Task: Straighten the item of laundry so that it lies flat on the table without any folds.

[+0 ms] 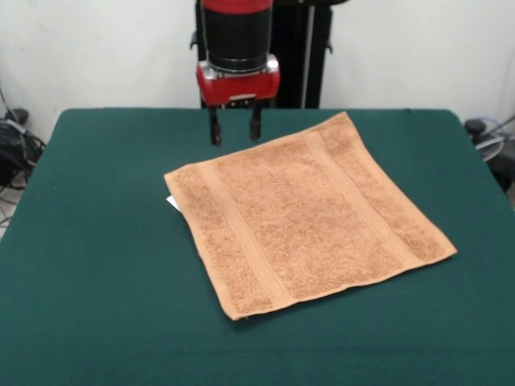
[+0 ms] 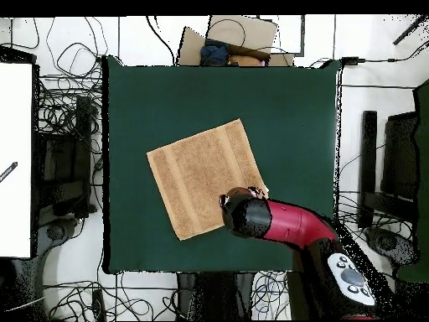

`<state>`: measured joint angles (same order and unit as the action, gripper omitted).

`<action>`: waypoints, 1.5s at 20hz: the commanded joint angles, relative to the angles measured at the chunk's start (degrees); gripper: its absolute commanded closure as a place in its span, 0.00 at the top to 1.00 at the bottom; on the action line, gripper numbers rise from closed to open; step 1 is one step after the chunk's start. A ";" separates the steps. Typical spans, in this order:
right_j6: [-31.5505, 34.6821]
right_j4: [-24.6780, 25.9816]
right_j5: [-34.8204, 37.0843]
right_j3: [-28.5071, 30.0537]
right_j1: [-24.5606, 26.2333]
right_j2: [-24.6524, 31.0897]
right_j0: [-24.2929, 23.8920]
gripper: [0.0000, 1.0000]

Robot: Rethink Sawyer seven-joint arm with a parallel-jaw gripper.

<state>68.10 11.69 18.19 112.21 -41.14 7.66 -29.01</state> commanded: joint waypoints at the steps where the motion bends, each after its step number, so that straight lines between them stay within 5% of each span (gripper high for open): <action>1: 5.82 -4.11 5.91 -2.70 -1.56 9.40 -0.89 1.00; 30: 7.24 -4.21 5.95 -3.35 -2.10 9.53 -1.03 1.00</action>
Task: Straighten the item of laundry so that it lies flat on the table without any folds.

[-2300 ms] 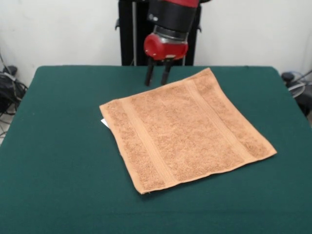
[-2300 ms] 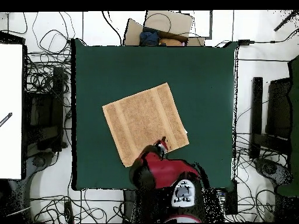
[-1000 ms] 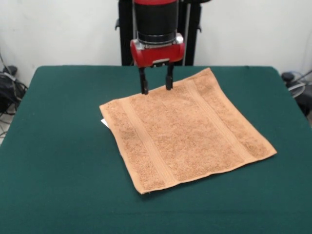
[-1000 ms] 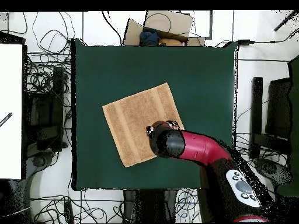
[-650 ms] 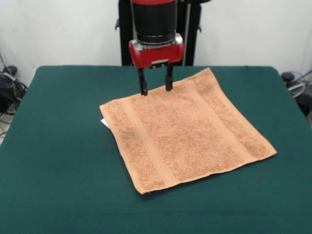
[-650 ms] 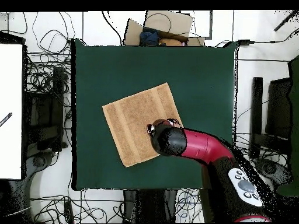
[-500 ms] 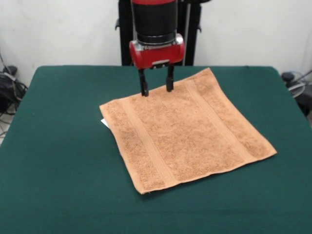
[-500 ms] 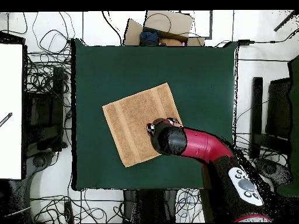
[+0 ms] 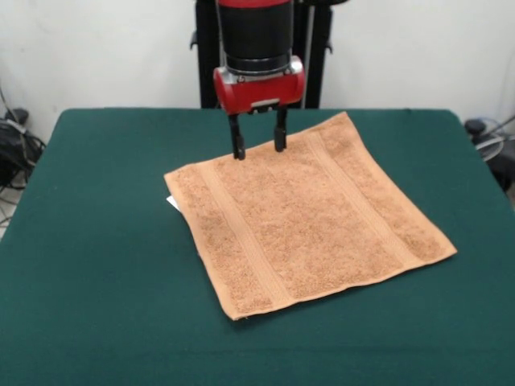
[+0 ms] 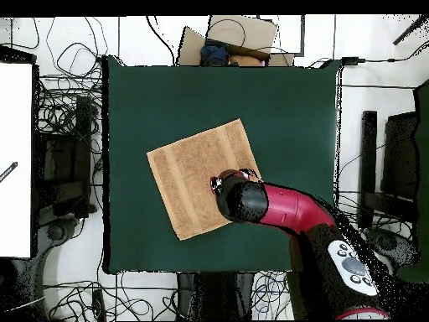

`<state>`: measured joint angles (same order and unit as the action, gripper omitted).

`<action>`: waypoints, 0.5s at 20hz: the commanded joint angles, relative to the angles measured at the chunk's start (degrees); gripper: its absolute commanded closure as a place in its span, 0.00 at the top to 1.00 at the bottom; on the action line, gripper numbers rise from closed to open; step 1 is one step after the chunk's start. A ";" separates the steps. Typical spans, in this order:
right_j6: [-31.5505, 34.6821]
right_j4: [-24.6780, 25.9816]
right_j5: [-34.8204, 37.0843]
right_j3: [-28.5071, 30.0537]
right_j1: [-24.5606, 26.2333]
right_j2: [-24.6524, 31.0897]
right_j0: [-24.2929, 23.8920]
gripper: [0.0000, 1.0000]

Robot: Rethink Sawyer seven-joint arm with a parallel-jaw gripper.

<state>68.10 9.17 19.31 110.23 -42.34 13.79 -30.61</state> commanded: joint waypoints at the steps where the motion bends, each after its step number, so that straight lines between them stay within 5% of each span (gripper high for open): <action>1: 7.34 -1.82 4.79 -1.22 -1.06 3.53 0.56 1.00; 10: 8.42 -2.70 3.79 -1.18 -1.50 3.69 0.16 1.00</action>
